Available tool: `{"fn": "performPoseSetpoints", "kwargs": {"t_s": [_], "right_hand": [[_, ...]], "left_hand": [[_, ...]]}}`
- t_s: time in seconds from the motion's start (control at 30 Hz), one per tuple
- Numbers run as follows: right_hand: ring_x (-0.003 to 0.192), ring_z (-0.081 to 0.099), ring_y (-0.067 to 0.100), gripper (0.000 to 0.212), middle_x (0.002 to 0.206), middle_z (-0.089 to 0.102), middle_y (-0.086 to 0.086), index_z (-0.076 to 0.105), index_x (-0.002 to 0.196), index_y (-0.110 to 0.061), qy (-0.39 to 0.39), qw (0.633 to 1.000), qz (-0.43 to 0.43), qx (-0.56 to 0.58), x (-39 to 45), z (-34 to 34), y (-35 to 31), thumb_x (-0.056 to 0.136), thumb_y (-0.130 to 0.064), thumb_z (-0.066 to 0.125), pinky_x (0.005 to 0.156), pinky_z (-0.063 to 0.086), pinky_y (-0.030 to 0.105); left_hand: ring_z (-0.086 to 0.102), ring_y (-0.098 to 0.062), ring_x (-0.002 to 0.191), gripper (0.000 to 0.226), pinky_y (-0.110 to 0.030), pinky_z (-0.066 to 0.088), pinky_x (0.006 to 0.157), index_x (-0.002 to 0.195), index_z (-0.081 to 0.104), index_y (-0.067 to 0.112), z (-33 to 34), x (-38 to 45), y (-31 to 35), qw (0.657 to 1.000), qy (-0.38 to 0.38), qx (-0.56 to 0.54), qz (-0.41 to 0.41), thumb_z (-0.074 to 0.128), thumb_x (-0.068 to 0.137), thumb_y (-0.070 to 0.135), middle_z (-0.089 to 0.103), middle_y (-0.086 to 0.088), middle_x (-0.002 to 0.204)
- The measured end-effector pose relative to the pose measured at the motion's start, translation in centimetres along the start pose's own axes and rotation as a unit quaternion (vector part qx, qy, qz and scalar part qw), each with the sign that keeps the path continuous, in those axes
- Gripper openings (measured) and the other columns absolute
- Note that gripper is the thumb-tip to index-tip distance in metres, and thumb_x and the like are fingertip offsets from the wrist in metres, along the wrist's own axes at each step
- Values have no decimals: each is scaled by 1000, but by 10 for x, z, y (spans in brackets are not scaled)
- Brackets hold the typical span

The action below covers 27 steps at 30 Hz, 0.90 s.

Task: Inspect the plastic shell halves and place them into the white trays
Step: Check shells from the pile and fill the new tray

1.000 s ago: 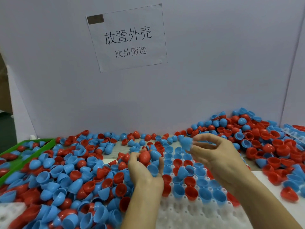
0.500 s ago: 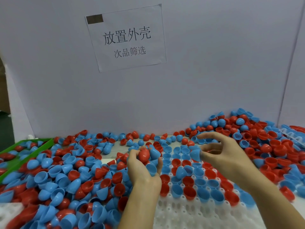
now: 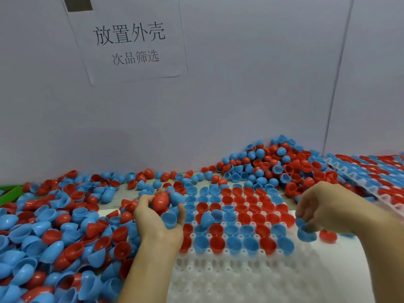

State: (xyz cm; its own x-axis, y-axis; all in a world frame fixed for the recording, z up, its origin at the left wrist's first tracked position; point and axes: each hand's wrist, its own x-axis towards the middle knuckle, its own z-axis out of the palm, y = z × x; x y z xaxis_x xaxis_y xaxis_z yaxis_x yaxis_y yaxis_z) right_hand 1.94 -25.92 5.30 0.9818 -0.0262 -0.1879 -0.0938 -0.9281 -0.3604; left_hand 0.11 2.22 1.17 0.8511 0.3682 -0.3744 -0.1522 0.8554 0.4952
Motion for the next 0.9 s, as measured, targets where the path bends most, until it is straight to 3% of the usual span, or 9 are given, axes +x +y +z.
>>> {"fn": "performPoseSetpoints", "kwargs": {"t_s": [0.17,0.37,0.5,0.63,0.7,0.8,0.9], "right_hand": [[83,69,11,22,82,74,-6,75,74,-23,-43,997,34,-47,7,17,-10,71,-4,86,79,59,27],[85,66,8,20,89,75,-8,81,87,-22,-65,996,19,-58,13,20,-8,78,-5,81,79,57,21],[83,67,11,17,88,75,-7,82,88,-21,-32,999,3,-37,17,17,-7,81,-5,78,69,55,16],[86,67,13,14,90,74,-3,81,86,-18,-7,1000,-1,-29,19,17,-7,80,-6,79,80,59,26],[83,68,11,14,88,75,-4,81,84,-20,-9,999,-8,-33,17,17,-7,82,-6,78,79,60,24],[76,68,4,14,90,75,-8,79,87,-24,67,994,-79,-20,16,20,-21,87,-11,74,65,56,15],[74,66,-1,12,93,72,-13,75,99,-27,105,973,-183,91,12,41,-64,90,-32,69,56,49,10]], "left_hand": [[62,-16,76,14,-22,50,45,93,65,16,-1,2,2,1000,5,-1,-1,54,85,17,65,-5,96],[62,-16,77,14,-21,51,45,94,65,15,0,1,3,1000,10,-5,-4,55,86,18,64,-6,96],[62,-17,80,16,-21,51,45,98,66,15,0,1,4,1000,15,-10,-5,55,87,19,65,-6,100],[61,-18,85,20,-22,51,44,102,67,16,0,1,5,1000,25,-11,-3,56,86,19,65,-7,105],[61,-18,86,21,-22,51,44,103,66,16,1,1,5,1000,28,-11,-4,57,85,19,64,-7,107],[61,-19,86,19,-22,51,43,101,67,16,2,1,5,999,31,-13,-6,57,85,19,64,-8,108],[60,-19,88,20,-22,50,43,101,67,16,3,1,6,999,34,-13,-4,57,85,19,64,-8,107]]}}
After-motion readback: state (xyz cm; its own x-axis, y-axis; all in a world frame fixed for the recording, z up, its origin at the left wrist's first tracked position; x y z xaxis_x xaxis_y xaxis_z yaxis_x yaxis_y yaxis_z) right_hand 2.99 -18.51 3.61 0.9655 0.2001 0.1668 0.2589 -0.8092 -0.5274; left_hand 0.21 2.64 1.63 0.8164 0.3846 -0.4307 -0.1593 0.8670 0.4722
